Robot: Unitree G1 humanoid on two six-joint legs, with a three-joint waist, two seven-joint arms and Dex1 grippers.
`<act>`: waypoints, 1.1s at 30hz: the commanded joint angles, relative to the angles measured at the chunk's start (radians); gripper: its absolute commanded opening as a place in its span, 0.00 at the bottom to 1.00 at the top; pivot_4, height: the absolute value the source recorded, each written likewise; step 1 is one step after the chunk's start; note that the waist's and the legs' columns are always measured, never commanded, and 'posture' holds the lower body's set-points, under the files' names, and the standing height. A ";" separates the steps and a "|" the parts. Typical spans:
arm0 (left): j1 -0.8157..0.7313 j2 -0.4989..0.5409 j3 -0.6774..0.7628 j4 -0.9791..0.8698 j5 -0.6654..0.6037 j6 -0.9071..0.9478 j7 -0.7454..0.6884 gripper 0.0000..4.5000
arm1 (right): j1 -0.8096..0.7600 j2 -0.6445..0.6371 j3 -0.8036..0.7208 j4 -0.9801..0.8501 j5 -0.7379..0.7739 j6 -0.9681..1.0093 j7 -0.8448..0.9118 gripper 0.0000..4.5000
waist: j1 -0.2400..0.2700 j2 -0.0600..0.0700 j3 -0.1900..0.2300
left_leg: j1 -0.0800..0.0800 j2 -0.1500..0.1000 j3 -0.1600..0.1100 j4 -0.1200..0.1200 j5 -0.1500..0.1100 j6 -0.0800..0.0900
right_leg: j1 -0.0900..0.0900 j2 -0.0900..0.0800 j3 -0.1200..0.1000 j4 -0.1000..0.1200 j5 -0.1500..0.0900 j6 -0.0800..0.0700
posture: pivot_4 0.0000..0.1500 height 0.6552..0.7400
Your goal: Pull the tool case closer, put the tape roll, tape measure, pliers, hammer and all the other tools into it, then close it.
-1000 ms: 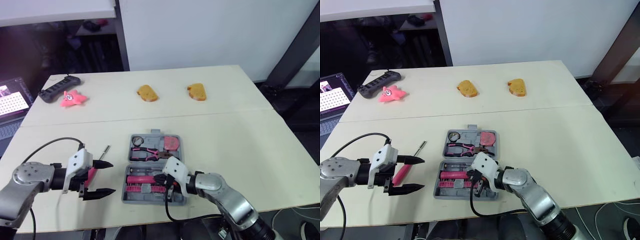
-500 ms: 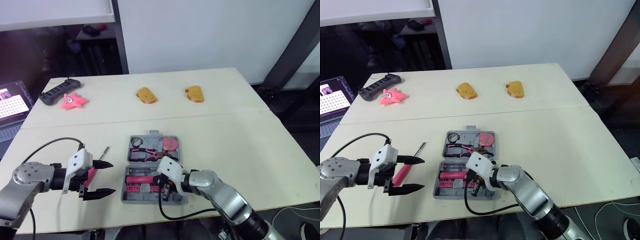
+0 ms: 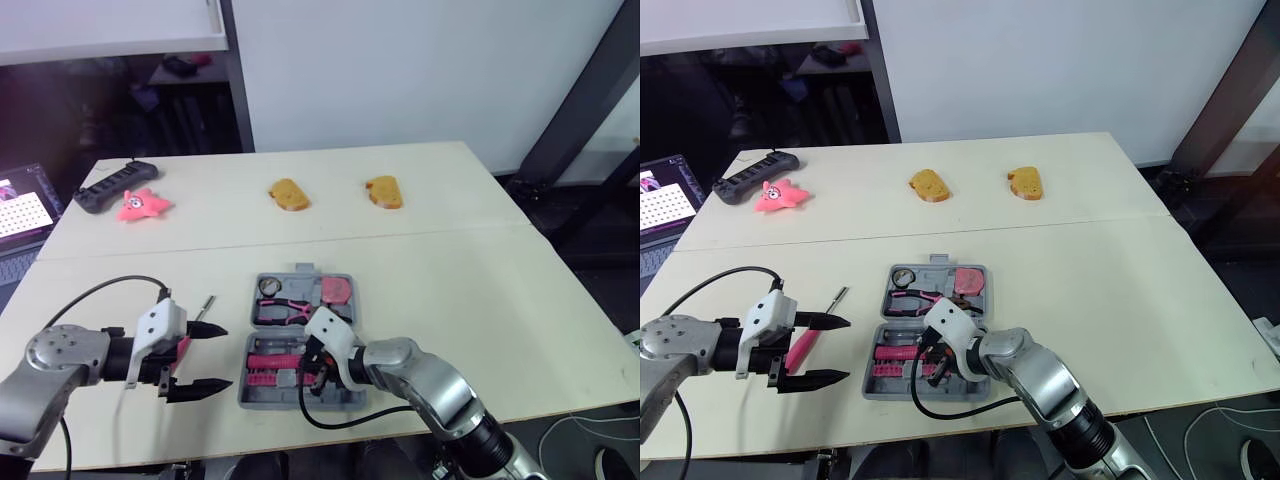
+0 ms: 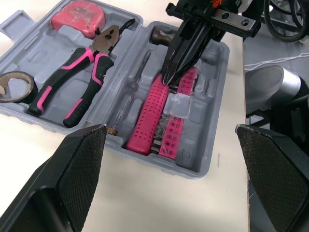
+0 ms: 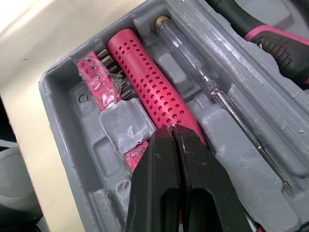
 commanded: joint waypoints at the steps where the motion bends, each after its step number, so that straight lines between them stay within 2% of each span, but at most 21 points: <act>1: -0.005 0.007 0.024 -0.010 -0.013 -0.002 0.000 1.00 | 0.022 -0.028 -0.028 -0.035 0.020 -0.102 0.019 0.01 | 0.000 0.000 0.001 | 0.000 0.000 0.000 0.000 0.000 0.000 | 0.000 0.000 0.000 0.000 0.000 0.000 | 1.00 1.00; 6: 0.012 -0.001 0.049 0.042 -0.007 -0.018 0.007 1.00 | 0.060 -0.118 -0.275 -0.248 0.123 -0.252 0.080 0.01 | 0.004 0.007 0.009 | -0.007 0.000 0.002 0.002 0.000 0.000 | -0.006 -0.001 0.001 0.000 0.002 0.003 | 1.00 1.00; 8: 0.023 0.003 0.080 0.085 -0.006 -0.033 0.008 1.00 | 0.135 -0.210 -0.401 -0.323 0.172 -0.272 0.136 0.01 | 0.008 0.006 0.009 | -0.012 0.000 0.001 0.002 0.000 0.000 | -0.010 0.000 0.000 0.000 0.002 0.003 | 1.00 1.00; 12: 0.034 0.016 0.158 0.227 0.023 -0.087 0.019 1.00 | 0.398 -0.392 -0.663 -0.367 0.230 -0.345 0.258 0.01 | 0.013 0.006 0.009 | -0.018 -0.001 0.001 0.001 -0.001 0.002 | -0.015 -0.001 -0.002 -0.002 0.002 0.003 | 1.00 1.00; 15: 0.070 0.032 0.220 0.346 0.052 -0.143 0.013 1.00 | 0.589 -0.442 -0.821 -0.357 0.250 -0.411 0.319 0.18 | 0.005 0.004 0.011 | -0.018 -0.002 0.003 0.000 -0.002 0.004 | -0.016 0.000 0.000 -0.003 0.002 0.003 | 1.00 1.00; 18: 0.081 0.055 0.280 0.498 0.072 -0.190 0.015 1.00 | 0.758 -0.446 -0.970 -0.324 0.264 -0.484 0.377 0.50 | 0.004 0.004 0.011 | -0.016 0.000 0.007 0.001 -0.002 0.004 | -0.015 0.000 0.002 -0.002 0.002 0.003 | 1.00 1.00; 21: 0.065 0.073 0.308 0.621 0.091 -0.233 0.025 1.00 | 0.854 -0.439 -1.053 -0.254 0.248 -0.561 0.402 0.83 | 0.008 0.001 0.013 | -0.015 0.001 0.008 0.003 -0.002 0.004 | -0.013 0.000 0.002 -0.002 0.001 0.000 | 1.00 1.00; 23: 0.068 0.076 0.313 0.670 0.097 -0.252 0.016 1.00 | 0.881 -0.428 -1.088 -0.190 0.246 -0.609 0.407 0.98 | 0.010 -0.001 0.014 | -0.012 0.003 0.008 0.005 -0.002 0.003 | -0.009 0.000 0.002 -0.002 -0.001 0.000 | 1.00 1.00; 26: 0.066 0.069 0.304 0.682 0.097 -0.262 0.012 1.00 | 0.888 -0.420 -1.092 -0.155 0.252 -0.650 0.407 0.98 | 0.010 -0.003 0.014 | -0.009 0.003 0.006 0.005 -0.002 0.003 | -0.004 -0.001 0.002 -0.004 -0.001 0.001 | 1.00 1.00; 29: 0.062 0.059 0.299 0.675 0.090 -0.259 0.013 1.00 | 0.889 -0.417 -1.093 -0.143 0.260 -0.669 0.405 0.98 | 0.011 -0.003 0.014 | -0.009 0.003 0.006 0.004 -0.002 0.003 | -0.005 -0.001 0.002 -0.004 0.001 -0.002 | 1.00 1.00; 33: 0.064 0.043 0.293 0.648 0.082 -0.241 0.018 1.00 | 0.885 -0.418 -1.091 -0.145 0.273 -0.672 0.399 0.98 | 0.011 -0.002 0.015 | -0.010 0.003 0.006 0.002 -0.002 0.003 | -0.006 -0.001 0.002 -0.004 0.002 0.001 | 1.00 1.00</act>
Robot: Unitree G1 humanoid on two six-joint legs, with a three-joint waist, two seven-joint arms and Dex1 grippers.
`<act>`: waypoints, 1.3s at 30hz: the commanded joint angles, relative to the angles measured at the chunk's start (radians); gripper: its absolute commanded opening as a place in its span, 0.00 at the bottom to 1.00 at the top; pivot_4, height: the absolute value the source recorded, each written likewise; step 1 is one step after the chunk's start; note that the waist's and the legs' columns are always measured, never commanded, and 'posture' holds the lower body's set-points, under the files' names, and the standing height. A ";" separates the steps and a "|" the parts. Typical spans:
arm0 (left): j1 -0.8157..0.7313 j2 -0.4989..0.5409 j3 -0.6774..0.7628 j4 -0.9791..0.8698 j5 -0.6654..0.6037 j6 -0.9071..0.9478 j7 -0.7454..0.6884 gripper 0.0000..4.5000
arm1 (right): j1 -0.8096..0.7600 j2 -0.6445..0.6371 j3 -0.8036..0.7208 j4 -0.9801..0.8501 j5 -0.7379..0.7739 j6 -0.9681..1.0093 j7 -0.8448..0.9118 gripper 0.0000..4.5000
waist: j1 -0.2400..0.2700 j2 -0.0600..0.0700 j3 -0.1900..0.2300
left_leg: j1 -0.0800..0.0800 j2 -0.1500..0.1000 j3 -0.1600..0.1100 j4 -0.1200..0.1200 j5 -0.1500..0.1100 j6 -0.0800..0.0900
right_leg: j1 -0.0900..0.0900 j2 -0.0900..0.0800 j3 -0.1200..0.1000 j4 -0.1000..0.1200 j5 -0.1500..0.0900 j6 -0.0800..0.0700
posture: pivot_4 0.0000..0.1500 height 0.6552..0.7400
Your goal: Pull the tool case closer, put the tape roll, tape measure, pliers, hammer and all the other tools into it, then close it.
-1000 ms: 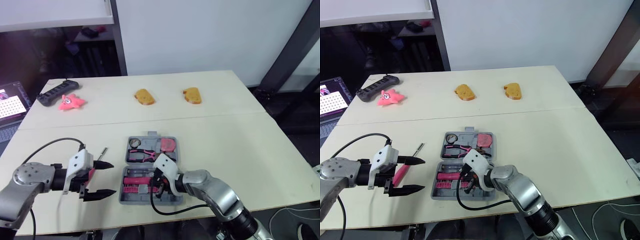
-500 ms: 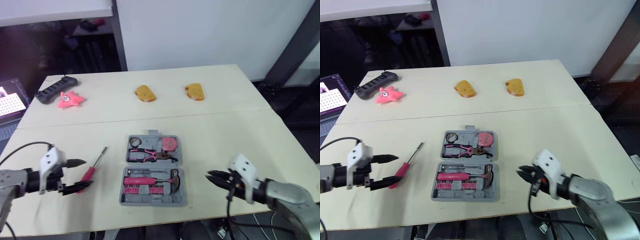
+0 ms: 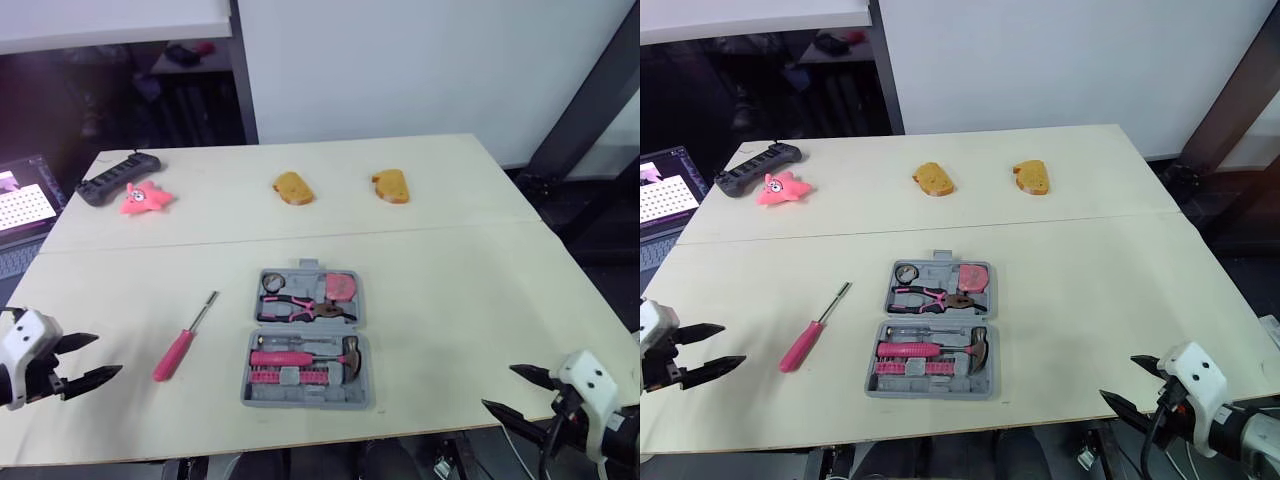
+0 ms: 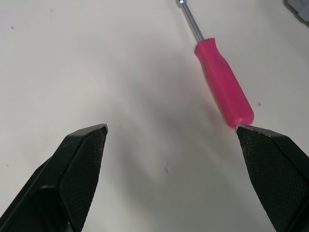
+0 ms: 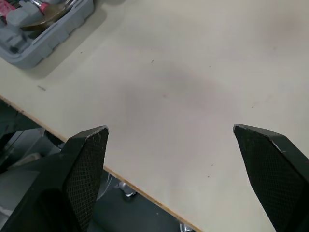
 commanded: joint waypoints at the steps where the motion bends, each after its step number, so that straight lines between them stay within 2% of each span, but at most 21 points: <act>1: -0.002 -0.009 0.009 -0.040 -0.015 0.014 0.001 1.00 | -0.005 0.004 -0.019 -0.015 0.027 -0.014 -0.005 0.98 | 0.000 0.000 0.000 | 0.000 0.000 0.000 0.000 0.000 0.000 | 0.000 0.000 0.000 0.000 0.000 0.000 | 1.00 1.00; 6: 0.001 -0.039 -0.001 -0.101 -0.025 0.052 0.024 1.00 | -0.051 -0.002 0.003 -0.059 0.053 0.022 -0.040 0.98 | 0.000 0.000 0.000 | 0.000 0.000 0.000 0.001 0.000 0.000 | 0.000 0.000 0.000 0.000 -0.001 -0.003 | 1.00 1.00; 10: 0.003 -0.093 -0.024 -0.239 -0.028 0.137 0.102 1.00 | -0.143 -0.017 0.051 -0.149 0.087 0.091 -0.095 0.98 | -0.001 0.001 0.001 | 0.000 0.000 0.000 0.001 0.000 0.000 | 0.001 0.000 0.001 0.000 -0.001 -0.003 | 1.00 1.00; 14: -0.037 -0.152 -0.086 -0.401 -0.065 0.370 0.232 1.00 | -0.295 -0.046 0.131 -0.224 0.141 0.204 -0.165 0.98 | 0.000 0.001 0.001 | -0.001 0.000 -0.001 0.001 0.000 0.000 | 0.000 0.000 0.000 0.000 0.001 0.000 | 1.00 1.00; 19: -0.155 -0.225 -0.179 -0.452 -0.024 0.560 0.416 1.00 | -0.512 -0.096 0.312 -0.260 0.172 0.293 -0.180 0.98 | 0.000 0.002 0.001 | -0.002 -0.001 -0.003 0.004 0.001 -0.001 | 0.000 0.000 -0.001 0.001 0.001 0.000 | 1.00 1.00; 25: -0.189 -0.219 -0.261 -0.416 0.035 0.631 0.475 1.00 | -0.683 -0.141 0.459 -0.252 0.160 0.343 -0.180 0.98 | -0.003 0.002 0.001 | -0.004 -0.002 -0.002 0.003 0.001 -0.001 | -0.004 0.001 -0.001 0.003 0.001 0.001 | 1.00 1.00; 28: -0.212 -0.217 -0.299 -0.403 0.060 0.655 0.489 1.00 | -0.741 -0.159 0.493 -0.253 0.166 0.381 -0.183 0.98 | 0.001 0.002 0.001 | -0.006 -0.002 -0.002 0.002 0.001 -0.001 | -0.008 0.001 -0.001 0.004 0.001 0.001 | 1.00 1.00; 38: -0.225 -0.157 -0.395 -0.383 0.106 0.738 0.460 1.00 | -0.874 -0.196 0.584 -0.256 0.184 0.379 -0.110 0.98 | -0.004 0.006 0.000 | -0.003 -0.002 -0.001 0.002 0.002 -0.002 | -0.005 0.001 -0.001 0.004 0.002 0.000 | 1.00 1.00; 39: -0.221 -0.148 -0.399 -0.380 0.106 0.742 0.453 0.94 | -0.884 -0.203 0.596 -0.249 0.177 0.373 -0.101 0.99 | -0.005 0.006 0.000 | -0.003 -0.002 -0.001 0.002 0.002 -0.002 | -0.005 0.001 -0.001 0.004 0.002 0.000 | 1.00 1.00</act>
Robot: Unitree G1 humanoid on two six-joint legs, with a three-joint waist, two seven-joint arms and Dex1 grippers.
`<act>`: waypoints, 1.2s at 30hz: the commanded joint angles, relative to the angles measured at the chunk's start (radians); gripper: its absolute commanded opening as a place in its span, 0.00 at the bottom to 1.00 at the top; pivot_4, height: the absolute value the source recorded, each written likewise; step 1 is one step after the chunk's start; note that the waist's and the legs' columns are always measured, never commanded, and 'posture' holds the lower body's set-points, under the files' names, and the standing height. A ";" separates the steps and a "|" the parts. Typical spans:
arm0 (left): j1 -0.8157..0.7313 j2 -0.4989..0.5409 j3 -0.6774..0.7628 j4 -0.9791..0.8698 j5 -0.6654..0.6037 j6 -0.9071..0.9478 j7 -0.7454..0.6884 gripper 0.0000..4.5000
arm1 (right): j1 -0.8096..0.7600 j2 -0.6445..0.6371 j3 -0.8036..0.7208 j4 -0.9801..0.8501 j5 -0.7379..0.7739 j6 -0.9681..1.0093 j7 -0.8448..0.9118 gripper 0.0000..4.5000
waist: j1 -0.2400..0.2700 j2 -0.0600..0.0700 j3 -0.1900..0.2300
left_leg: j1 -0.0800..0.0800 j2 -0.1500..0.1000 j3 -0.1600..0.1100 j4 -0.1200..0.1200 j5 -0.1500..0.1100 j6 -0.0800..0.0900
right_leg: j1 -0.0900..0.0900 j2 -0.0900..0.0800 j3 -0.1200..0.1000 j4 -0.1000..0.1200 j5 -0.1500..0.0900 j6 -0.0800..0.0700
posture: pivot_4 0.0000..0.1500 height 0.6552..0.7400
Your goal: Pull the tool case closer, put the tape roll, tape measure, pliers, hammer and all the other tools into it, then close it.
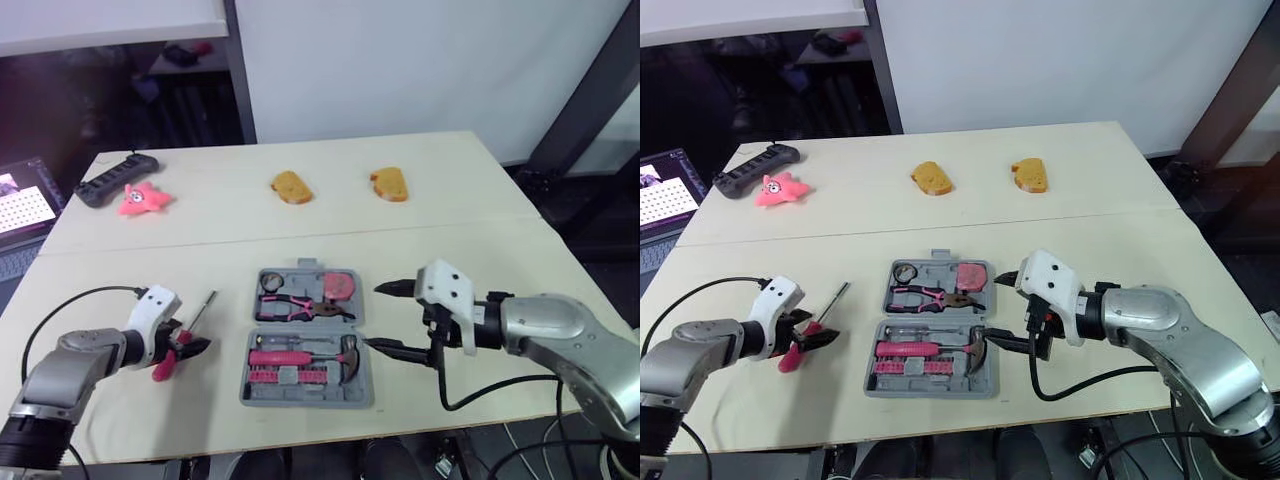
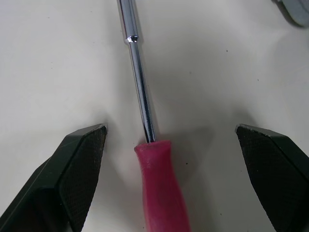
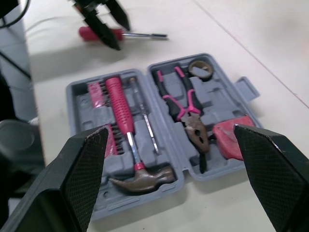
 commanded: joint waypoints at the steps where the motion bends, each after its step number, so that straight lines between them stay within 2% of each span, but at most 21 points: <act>1: 0.038 0.029 -0.037 0.041 0.025 0.040 -0.020 0.88 | -0.040 -0.018 0.026 -0.002 -0.012 -0.031 0.034 1.00 | -0.002 0.000 0.000 | 0.000 0.000 0.000 0.000 0.000 0.000 | 0.000 0.000 0.000 0.000 0.000 0.000 | 1.00 1.00; 2: 0.038 0.033 -0.037 0.044 0.026 0.038 -0.022 0.81 | -0.049 -0.018 0.034 0.005 -0.018 -0.036 0.036 1.00 | -0.002 0.000 0.000 | 0.000 0.000 0.000 0.000 0.000 0.000 | -0.001 0.000 0.000 0.000 0.000 0.000 | 1.00 1.00; 3: 0.037 0.036 -0.037 0.047 0.028 0.037 -0.023 0.71 | -0.059 -0.015 0.040 0.012 -0.022 -0.039 0.036 1.00 | -0.003 0.000 0.000 | 0.000 0.000 0.000 0.000 0.000 0.000 | -0.001 0.000 0.000 0.000 0.000 0.000 | 1.00 1.00; 5: 0.047 0.044 -0.041 0.048 0.035 0.028 -0.026 0.46 | -0.072 -0.010 0.049 0.021 -0.028 -0.043 0.035 1.00 | -0.002 0.000 0.000 | -0.001 0.000 0.000 0.000 0.000 0.000 | -0.002 0.000 0.000 0.000 0.000 0.000 | 1.00 1.00; 8: 0.063 0.045 -0.038 0.048 0.039 0.018 -0.028 0.14 | -0.089 0.002 0.059 0.027 -0.030 -0.043 0.027 1.00 | -0.001 0.000 0.000 | -0.001 0.000 0.001 -0.001 0.000 0.000 | -0.002 -0.001 0.001 0.000 0.000 0.000 | 1.00 1.00; 9: 0.069 0.044 -0.035 0.043 0.038 0.018 -0.027 0.09 | -0.091 0.007 0.062 0.027 -0.031 -0.042 0.023 1.00 | -0.001 0.002 -0.001 | -0.001 0.000 0.001 -0.001 0.000 0.000 | -0.002 -0.001 0.001 0.000 0.000 0.000 | 1.00 1.00; 18: 0.093 0.037 0.063 -0.003 -0.034 -0.045 -0.102 0.10 | -0.091 0.032 0.081 0.033 -0.051 -0.042 -0.012 1.00 | -0.002 0.004 -0.002 | -0.003 0.000 0.002 -0.002 0.000 0.000 | -0.006 -0.001 0.002 0.000 0.000 0.000 | 1.00 1.00; 22: 0.097 0.082 0.122 -0.025 -0.079 -0.100 -0.202 0.10 | -0.078 0.042 0.086 0.036 -0.067 -0.045 -0.026 1.00 | 0.002 0.002 -0.001 | -0.005 0.000 0.002 -0.002 0.000 0.000 | -0.007 -0.002 0.002 0.000 0.000 0.000 | 1.00 1.00; 26: 0.082 0.157 0.171 -0.115 -0.166 -0.075 -0.314 0.10 | -0.059 0.056 0.087 0.035 -0.077 -0.049 -0.046 1.00 | 0.005 -0.003 0.002 | -0.006 0.001 0.001 -0.002 0.000 0.000 | -0.008 -0.001 0.001 0.000 0.000 0.000 | 1.00 1.00; 30: 0.092 0.217 0.159 -0.200 -0.192 -0.058 -0.362 0.10 | -0.045 0.064 0.086 0.030 -0.084 -0.051 -0.056 1.00 | 0.003 -0.002 0.002 | -0.007 0.000 0.001 -0.001 0.000 0.000 | -0.008 -0.002 0.001 0.000 0.000 0.000 | 1.00 1.00; 36: 0.028 0.278 0.057 -0.385 -0.195 0.094 -0.311 0.10 | -0.030 0.067 0.077 0.023 -0.086 -0.049 -0.063 1.00 | 0.001 -0.003 0.003 | -0.007 0.000 0.002 -0.001 0.000 0.000 | -0.008 -0.001 0.002 0.000 0.000 0.000 | 1.00 1.00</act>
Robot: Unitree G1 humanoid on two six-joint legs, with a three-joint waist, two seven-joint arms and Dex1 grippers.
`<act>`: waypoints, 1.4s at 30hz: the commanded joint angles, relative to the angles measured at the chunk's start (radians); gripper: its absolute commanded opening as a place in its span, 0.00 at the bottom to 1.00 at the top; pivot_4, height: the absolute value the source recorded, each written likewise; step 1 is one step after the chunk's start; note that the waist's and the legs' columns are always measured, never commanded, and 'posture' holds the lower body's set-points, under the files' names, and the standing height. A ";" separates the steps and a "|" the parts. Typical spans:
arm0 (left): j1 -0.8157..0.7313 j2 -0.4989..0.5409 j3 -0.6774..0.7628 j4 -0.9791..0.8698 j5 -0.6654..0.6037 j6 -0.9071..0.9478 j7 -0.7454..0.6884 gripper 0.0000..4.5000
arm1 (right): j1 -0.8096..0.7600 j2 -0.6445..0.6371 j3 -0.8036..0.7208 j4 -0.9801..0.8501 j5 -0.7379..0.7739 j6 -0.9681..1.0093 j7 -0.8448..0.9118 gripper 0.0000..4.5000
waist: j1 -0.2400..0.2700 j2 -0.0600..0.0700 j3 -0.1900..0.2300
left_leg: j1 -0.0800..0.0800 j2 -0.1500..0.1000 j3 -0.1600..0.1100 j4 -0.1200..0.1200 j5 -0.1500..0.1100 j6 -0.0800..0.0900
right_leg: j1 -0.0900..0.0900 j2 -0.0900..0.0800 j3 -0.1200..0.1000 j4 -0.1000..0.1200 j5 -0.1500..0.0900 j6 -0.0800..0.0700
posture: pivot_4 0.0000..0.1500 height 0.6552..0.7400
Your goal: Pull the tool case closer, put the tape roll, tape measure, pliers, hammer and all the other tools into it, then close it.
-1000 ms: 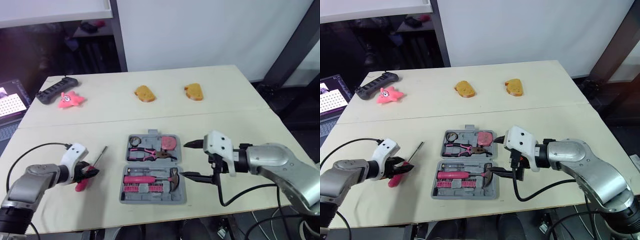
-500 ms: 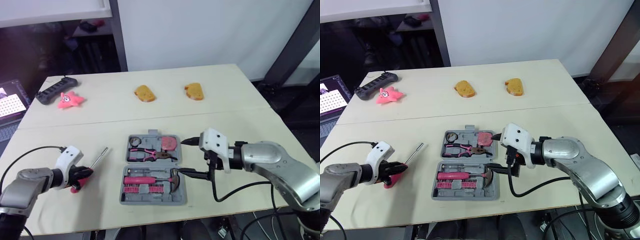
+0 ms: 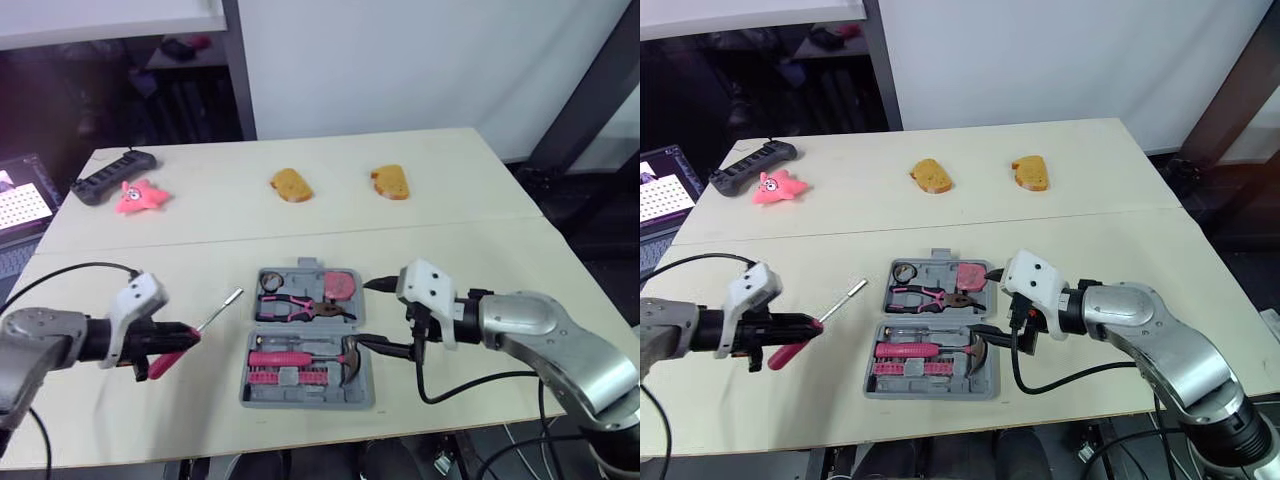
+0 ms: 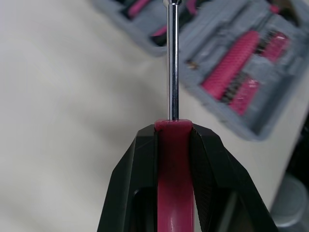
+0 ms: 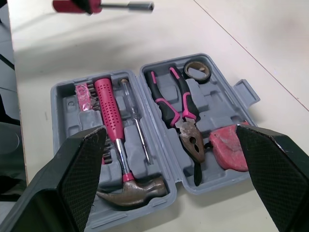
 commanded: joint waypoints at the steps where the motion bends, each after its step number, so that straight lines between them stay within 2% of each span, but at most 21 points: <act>1: -0.075 0.051 -0.064 -0.118 -0.009 0.125 0.044 0.10 | 0.000 0.001 -0.013 -0.025 -0.002 -0.014 -0.004 1.00 | 0.000 0.000 0.000 | 0.000 0.000 0.000 0.000 0.000 0.000 | 0.000 0.001 0.000 0.000 0.000 0.000 | 1.00 1.00; 4: -0.232 0.100 -0.181 -0.276 -0.049 0.308 0.070 0.10 | -0.003 -0.002 -0.028 -0.020 0.001 -0.009 -0.004 1.00 | 0.002 -0.002 0.001 | -0.001 -0.001 -0.001 0.002 0.000 0.000 | 0.000 0.003 -0.001 0.001 0.000 0.000 | 1.00 1.00; 7: -0.386 0.248 -0.453 -0.439 0.061 0.408 0.038 0.10 | -0.011 -0.011 -0.043 -0.005 0.002 -0.007 0.004 1.00 | -0.004 -0.004 0.002 | -0.002 -0.002 -0.001 0.004 0.000 0.000 | 0.000 0.003 0.000 0.001 0.000 0.000 | 1.00 1.00; 8: -0.415 0.245 -0.497 -0.463 0.066 0.406 0.036 0.10 | -0.012 -0.013 -0.046 -0.002 0.003 -0.008 0.009 1.00 | -0.008 -0.003 0.002 | -0.001 -0.002 0.000 0.004 0.000 0.000 | 0.001 0.003 0.001 0.002 0.000 0.000 | 1.00 1.00; 10: -0.469 0.190 -0.544 -0.476 0.037 0.436 0.047 0.10 | -0.012 -0.018 -0.049 -0.001 0.010 -0.012 0.024 1.00 | -0.008 0.000 0.003 | 0.003 -0.002 0.005 0.001 0.000 0.000 | 0.001 0.003 0.006 0.002 0.000 0.001 | 1.00 1.00; 13: -0.532 0.144 -0.652 -0.471 0.087 0.443 0.070 0.10 | -0.008 -0.028 -0.054 -0.001 0.022 -0.026 0.057 1.00 | -0.002 -0.005 0.006 | 0.001 0.000 0.006 0.003 0.000 0.001 | 0.001 0.008 0.004 0.002 0.000 0.000 | 1.00 1.00; 19: -0.591 -0.004 -0.818 -0.434 0.145 0.419 0.127 0.10 | -0.010 -0.064 -0.047 0.013 0.029 -0.064 0.137 1.00 | 0.000 -0.006 0.007 | -0.002 0.000 0.005 0.009 0.000 0.001 | 0.001 0.008 0.004 0.002 0.001 0.000 | 1.00 1.00; 25: -0.651 -0.117 -0.919 -0.419 0.159 0.479 0.165 0.10 | 0.020 -0.114 -0.043 0.001 0.033 -0.059 0.186 1.00 | 0.004 -0.007 0.008 | -0.006 0.000 0.005 0.015 -0.001 0.002 | 0.001 0.008 0.004 0.002 0.003 0.002 | 1.00 1.00; 31: -0.780 -0.217 -1.001 -0.396 0.161 0.549 0.201 0.10 | 0.068 -0.155 -0.052 -0.017 0.045 -0.059 0.220 1.00 | 0.006 -0.007 0.008 | -0.007 0.000 0.004 0.016 -0.001 0.002 | 0.001 0.007 0.003 0.002 0.003 0.003 | 1.00 1.00; 37: -0.879 -0.258 -1.086 -0.356 0.169 0.588 0.228 0.10 | 0.100 -0.170 -0.051 -0.016 0.033 -0.075 0.225 1.00 | 0.001 -0.007 0.008 | -0.007 0.000 0.004 0.017 -0.001 0.002 | 0.000 0.008 0.003 0.003 0.003 0.003 | 1.00 1.00; 42: -0.885 -0.258 -1.106 -0.354 0.158 0.600 0.244 0.10 | 0.112 -0.156 -0.050 -0.007 0.023 -0.108 0.220 1.00 | 0.003 -0.007 0.008 | -0.008 0.000 0.004 0.017 -0.001 0.002 | 0.000 0.007 0.004 0.003 0.003 0.003 | 1.00 1.00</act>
